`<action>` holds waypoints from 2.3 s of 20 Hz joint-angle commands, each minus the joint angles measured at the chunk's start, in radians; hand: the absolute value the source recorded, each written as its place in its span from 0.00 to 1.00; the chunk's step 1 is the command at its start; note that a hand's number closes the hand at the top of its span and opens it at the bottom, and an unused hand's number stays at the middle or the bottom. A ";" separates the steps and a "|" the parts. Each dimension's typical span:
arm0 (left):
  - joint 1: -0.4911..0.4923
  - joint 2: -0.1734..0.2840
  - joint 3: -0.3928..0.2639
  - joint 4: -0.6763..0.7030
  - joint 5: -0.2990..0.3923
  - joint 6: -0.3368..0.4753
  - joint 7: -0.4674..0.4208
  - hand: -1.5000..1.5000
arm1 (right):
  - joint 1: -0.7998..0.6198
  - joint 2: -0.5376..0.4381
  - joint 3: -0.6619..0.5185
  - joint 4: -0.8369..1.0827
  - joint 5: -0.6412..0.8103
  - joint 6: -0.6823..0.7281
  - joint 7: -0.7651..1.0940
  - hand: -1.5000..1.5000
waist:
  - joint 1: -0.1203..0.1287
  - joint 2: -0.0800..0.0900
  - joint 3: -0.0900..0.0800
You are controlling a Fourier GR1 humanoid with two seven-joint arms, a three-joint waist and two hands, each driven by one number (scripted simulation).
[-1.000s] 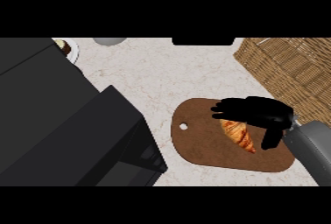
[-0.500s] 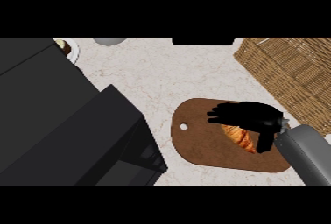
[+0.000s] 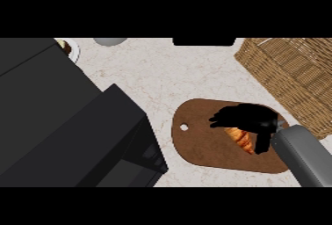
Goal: Pick the croissant from the cutting board and place it in the basket
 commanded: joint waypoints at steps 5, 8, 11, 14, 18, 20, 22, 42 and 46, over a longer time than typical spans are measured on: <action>-0.021 -0.050 0.005 -0.015 -0.008 0.002 -0.001 0.50 | -0.012 0.013 -0.002 0.048 0.096 -0.174 -0.109 1.00 | -0.006 0.006 0.003; -0.070 -0.011 0.034 -0.046 0.003 -0.028 0.073 0.50 | -0.016 0.023 -0.011 0.064 0.116 -0.212 -0.135 1.00 | -0.007 0.005 0.003; -0.014 -0.021 0.041 -0.017 -0.004 -0.007 -0.001 0.50 | 0.025 0.104 -0.050 0.030 0.148 -0.150 0.210 1.00 | -0.021 0.001 0.002; 0.020 -0.053 0.005 -0.055 -0.026 0.013 -0.009 0.50 | 0.028 0.116 -0.143 0.059 0.160 -0.127 0.435 1.00 | -0.033 -0.004 0.001; -0.001 -0.052 0.006 -0.040 -0.031 0.001 -0.010 0.50 | 0.074 0.197 -0.119 -0.033 0.222 -0.164 0.576 1.00 | -0.023 0.001 0.002; -0.037 -0.027 0.029 -0.027 -0.016 -0.023 0.042 0.50 | 0.113 0.186 -0.108 -0.136 0.238 -0.160 0.595 1.00 | -0.027 0.000 0.002; -0.051 -0.011 0.039 -0.063 -0.006 -0.042 0.062 0.50 | 0.055 0.187 -0.130 -0.105 0.240 -0.174 0.567 1.00 | -0.012 0.003 0.003; 0.016 -0.005 0.075 -0.026 -0.013 -0.051 -0.017 0.50 | -0.031 0.389 -0.667 -0.970 -0.570 0.441 1.117 1.00 | -0.037 -0.005 0.001; -0.017 -0.053 0.030 -0.052 -0.039 -0.029 0.038 0.50 | -0.270 0.350 -0.777 -0.905 -0.686 0.477 1.345 1.00 | -0.023 -0.002 0.002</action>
